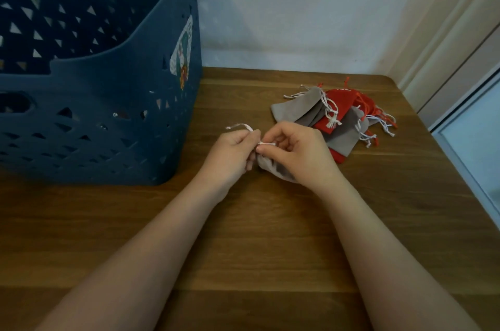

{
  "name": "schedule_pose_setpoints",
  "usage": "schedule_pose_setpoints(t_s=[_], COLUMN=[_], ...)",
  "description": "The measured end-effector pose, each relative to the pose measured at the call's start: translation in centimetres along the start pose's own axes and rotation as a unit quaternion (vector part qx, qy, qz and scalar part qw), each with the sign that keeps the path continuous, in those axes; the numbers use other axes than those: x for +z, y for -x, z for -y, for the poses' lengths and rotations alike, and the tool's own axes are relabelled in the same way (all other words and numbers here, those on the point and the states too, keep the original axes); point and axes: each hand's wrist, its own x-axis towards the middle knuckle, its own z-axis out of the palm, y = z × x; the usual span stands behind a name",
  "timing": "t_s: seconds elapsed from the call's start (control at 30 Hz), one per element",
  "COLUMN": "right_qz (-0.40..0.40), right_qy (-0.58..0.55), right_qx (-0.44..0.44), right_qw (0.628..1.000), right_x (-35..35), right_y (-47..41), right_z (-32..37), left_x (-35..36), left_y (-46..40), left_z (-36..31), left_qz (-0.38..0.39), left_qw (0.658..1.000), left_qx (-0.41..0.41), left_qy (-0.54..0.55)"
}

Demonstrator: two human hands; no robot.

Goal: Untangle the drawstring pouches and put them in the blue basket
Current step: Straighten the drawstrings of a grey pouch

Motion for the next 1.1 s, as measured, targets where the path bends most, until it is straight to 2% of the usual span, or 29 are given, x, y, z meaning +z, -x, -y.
schedule_pose_setpoints(t_s=[0.13,0.2,0.3,0.43,0.53,0.6,0.7,0.8,0.97,1.1], right_qz=[0.013,0.014,0.019,-0.021,-0.029,-0.029,-0.034,-0.018,-0.013,0.035], right_qy=[-0.122,-0.138,-0.089,-0.02,-0.001,0.007,0.041,0.102,0.192,0.189], right_qx=[0.066,0.101,0.131,0.095,0.039,0.034,0.046,0.038,0.013,0.042], right_qw=[0.99,0.985,0.987,0.995,0.999,0.999,0.998,0.994,0.981,0.98], right_x=[-0.3,-0.5,-0.5,-0.2,-0.3,-0.3,-0.1,0.0,0.0,0.4], right_y=[0.0,0.0,-0.1,-0.2,0.0,0.0,0.0,0.1,0.0,-0.1], right_z=[0.5,0.4,0.0,-0.1,-0.1,0.0,0.3,0.8,1.1,1.4], left_x=[0.1,0.1,0.3,0.4,0.5,0.7,0.8,0.8,0.8,0.7], left_y=[0.2,0.1,0.0,-0.2,0.0,0.2,0.2,0.3,0.7,0.7], left_z=[0.3,0.3,0.5,0.8,0.8,0.6,0.4,0.2,0.1,0.3], left_qz=[0.012,0.034,0.061,0.016,0.017,0.012,-0.039,-0.087,-0.107,-0.123], left_qw=[0.999,0.998,0.993,0.988,0.992,0.995,0.992,0.976,0.945,0.906], left_qx=[0.038,0.05,0.073,0.1,0.081,0.07,0.081,0.116,0.17,0.241], left_qy=[-0.009,-0.024,-0.073,-0.112,-0.091,-0.071,-0.091,-0.164,-0.258,-0.326])
